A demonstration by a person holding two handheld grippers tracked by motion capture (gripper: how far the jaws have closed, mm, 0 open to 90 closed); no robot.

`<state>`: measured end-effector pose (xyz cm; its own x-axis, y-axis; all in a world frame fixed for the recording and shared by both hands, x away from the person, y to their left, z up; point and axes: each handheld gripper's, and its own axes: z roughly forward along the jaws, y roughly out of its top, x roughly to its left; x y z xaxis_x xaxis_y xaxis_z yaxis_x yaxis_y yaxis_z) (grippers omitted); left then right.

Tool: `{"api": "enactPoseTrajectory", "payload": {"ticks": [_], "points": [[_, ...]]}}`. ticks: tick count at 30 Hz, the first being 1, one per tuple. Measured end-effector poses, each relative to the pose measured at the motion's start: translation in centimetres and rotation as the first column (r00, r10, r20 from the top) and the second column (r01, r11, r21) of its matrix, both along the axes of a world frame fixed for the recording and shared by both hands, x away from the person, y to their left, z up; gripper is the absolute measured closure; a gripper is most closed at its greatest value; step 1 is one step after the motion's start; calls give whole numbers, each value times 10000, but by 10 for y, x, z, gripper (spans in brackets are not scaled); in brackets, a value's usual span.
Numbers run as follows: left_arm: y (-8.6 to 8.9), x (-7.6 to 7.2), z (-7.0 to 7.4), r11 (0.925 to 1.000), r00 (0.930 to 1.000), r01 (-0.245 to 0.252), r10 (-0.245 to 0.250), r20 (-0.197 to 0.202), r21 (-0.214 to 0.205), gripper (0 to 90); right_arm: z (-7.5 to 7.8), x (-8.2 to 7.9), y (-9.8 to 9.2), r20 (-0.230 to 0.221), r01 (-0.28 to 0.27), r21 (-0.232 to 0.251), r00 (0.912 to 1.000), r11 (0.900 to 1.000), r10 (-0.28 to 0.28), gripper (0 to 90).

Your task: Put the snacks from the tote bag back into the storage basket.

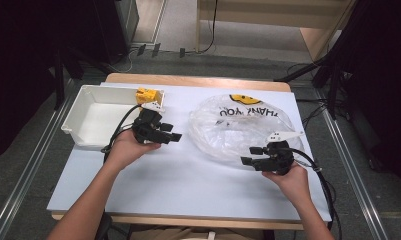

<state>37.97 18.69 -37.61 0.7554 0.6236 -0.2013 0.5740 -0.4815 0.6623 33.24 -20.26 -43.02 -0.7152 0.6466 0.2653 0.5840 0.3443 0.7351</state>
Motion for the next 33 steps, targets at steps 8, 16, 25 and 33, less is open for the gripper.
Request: {"api": "enactPoseTrajectory", "payload": {"ticks": [8, 16, 25, 33], "points": [[-13, -13, -7, 9992, 9992, 405, -405, -51, -29, 436, 1, -2, 1, 27, -102, -34, 9999, 9999, 102, 445], [-27, -24, -21, 9959, 9961, 882, -882, 2, 218, 445, 1, -5, 4, 71, -235, -40, 9997, 9997, 235, 467], [-39, -34, -34, 9913, 9918, 1276, -1278, 60, 323, 437, 2, -9, 8, 77, -334, -45, 9994, 9994, 335, 467], [-43, -36, -47, 9891, 9892, 1459, -1456, -142, 208, 419, 0, -9, 8, 53, -384, -154, 9992, 9991, 385, 467]]}}
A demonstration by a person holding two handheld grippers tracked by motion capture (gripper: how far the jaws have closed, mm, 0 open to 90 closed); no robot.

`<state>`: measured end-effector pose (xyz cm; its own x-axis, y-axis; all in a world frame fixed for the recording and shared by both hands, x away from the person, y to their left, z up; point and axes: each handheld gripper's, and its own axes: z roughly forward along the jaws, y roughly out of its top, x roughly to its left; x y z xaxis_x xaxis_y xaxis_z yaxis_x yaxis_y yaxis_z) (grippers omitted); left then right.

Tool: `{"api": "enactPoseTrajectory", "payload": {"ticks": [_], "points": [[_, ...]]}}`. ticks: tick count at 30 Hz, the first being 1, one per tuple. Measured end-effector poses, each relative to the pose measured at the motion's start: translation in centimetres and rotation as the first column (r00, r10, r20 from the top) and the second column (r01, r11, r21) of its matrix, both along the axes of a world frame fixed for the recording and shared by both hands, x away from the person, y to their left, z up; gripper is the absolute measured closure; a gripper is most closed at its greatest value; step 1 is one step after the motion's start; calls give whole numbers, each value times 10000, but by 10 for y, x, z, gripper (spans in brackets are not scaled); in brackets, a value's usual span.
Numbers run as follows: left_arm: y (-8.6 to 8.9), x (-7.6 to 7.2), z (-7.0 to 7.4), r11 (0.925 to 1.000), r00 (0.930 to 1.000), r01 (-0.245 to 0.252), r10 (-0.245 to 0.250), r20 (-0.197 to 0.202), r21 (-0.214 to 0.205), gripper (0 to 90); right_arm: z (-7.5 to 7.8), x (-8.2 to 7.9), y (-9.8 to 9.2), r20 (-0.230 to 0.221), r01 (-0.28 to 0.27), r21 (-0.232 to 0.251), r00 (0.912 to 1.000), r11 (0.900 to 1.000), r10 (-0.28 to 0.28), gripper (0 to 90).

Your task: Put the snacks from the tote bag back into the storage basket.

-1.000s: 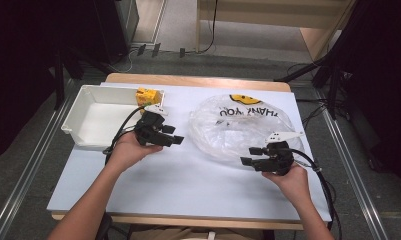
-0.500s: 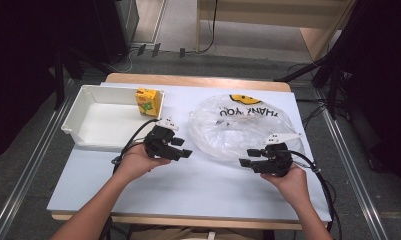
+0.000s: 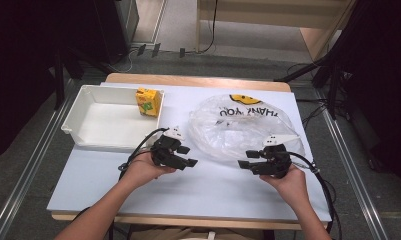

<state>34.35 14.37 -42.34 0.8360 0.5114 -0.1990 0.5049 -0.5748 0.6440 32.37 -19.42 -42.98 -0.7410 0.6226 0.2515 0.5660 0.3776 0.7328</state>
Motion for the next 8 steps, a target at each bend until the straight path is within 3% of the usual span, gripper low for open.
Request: {"api": "enactPoseTrajectory", "payload": {"ticks": [8], "points": [[1, 1, -2, 9999, 10000, -84, 84, 23, -107, 405, 0, 0, 0, -20, -2, -5, 10000, 10000, 2, 465]]}}
